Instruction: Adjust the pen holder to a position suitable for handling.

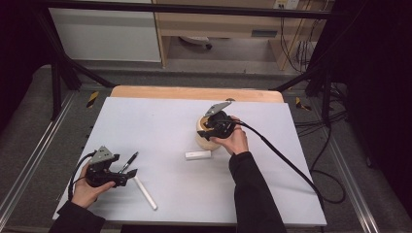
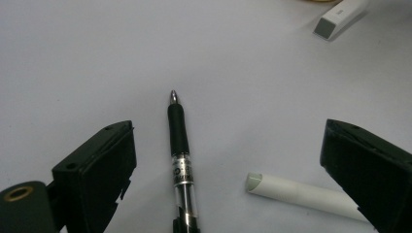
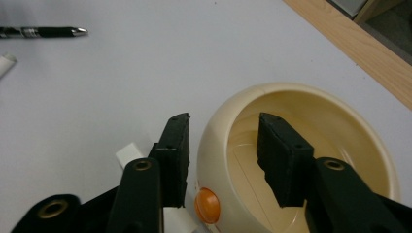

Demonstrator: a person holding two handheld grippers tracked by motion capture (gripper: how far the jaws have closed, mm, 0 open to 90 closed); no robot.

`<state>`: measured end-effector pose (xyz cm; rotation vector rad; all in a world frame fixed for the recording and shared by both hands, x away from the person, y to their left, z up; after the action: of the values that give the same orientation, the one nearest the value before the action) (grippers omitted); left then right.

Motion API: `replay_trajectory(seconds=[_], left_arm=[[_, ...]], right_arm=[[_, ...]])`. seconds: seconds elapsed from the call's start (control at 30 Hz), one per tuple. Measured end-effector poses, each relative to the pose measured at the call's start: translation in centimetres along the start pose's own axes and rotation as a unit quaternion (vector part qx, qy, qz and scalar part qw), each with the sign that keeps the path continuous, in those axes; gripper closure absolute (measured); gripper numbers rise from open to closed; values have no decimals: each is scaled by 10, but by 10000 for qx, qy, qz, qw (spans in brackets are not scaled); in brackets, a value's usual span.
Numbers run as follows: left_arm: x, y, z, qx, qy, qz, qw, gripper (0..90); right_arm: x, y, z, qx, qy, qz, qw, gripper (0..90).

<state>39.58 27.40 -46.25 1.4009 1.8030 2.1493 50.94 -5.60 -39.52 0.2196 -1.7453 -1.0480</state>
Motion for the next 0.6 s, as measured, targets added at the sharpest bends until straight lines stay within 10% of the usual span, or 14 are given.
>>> replay_trajectory(seconds=[0.23, 0.6], left_arm=[[0, 1, -1, -14, 0, 9, 10000, 60], [0, 4, -7, 43, -55, 26, 10000, 58]], right_arm=[[21, 4, 5, -301, -66, -266, 9992, 314], [58, -37, 23, -711, -130, -371, 9967, 70]])
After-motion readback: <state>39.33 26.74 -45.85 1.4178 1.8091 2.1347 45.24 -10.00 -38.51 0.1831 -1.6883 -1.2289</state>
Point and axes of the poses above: each handheld gripper's, and its own axes: x roughly backward along the jaws, y roughly out of its top, z roughly to its left, the point moved 5 cm from there along -x, roughly forward along the jaws, and after that the axes turned 1 degree about x, right-handed, at the moved point
